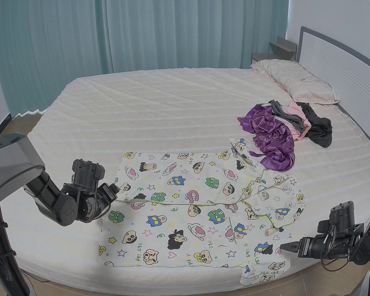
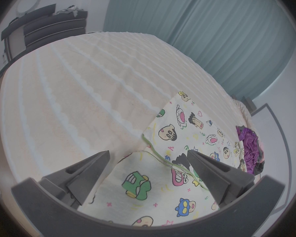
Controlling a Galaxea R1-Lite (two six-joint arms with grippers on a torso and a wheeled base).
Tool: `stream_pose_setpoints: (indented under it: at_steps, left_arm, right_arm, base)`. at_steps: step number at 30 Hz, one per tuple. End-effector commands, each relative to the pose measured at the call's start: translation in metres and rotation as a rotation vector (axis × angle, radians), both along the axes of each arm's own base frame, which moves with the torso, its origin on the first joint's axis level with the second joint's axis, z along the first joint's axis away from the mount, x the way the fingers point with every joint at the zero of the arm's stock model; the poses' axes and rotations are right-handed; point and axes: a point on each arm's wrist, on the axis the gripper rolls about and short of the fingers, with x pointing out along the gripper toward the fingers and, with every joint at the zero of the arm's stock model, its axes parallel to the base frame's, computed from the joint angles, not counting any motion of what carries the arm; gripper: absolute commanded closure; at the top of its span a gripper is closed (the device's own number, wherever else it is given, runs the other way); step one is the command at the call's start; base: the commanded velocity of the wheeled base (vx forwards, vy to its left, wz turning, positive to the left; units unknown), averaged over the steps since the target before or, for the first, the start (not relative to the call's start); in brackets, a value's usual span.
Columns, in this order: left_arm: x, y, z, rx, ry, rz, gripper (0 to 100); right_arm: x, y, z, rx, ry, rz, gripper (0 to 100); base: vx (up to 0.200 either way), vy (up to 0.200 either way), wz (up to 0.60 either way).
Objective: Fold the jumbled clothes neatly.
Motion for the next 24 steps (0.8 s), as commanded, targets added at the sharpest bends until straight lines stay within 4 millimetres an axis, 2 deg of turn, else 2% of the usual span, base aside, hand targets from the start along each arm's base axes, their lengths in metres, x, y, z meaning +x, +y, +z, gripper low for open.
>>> stream_pose_setpoints:
  at_steps: [1,8,24]
  left_arm:
    - [-0.021,0.006,0.02,-0.046,-0.032,0.024,0]
    - [-0.034,0.007,0.028,-0.119,-0.037,0.014,0]
    - [-0.033,0.005,0.024,-0.194,-0.027,0.046,0]
  right_arm:
    - [-0.004,-0.001,0.002,0.001,-0.001,0.0,0]
    - [-0.005,-0.001,0.002,0.003,-0.002,-0.002,0]
    - [-0.005,0.0,0.002,0.004,-0.002,0.003,0]
  base:
    - [0.0,0.0,0.0]
    - [0.0,0.0,0.0]
    - [0.0,0.0,0.0]
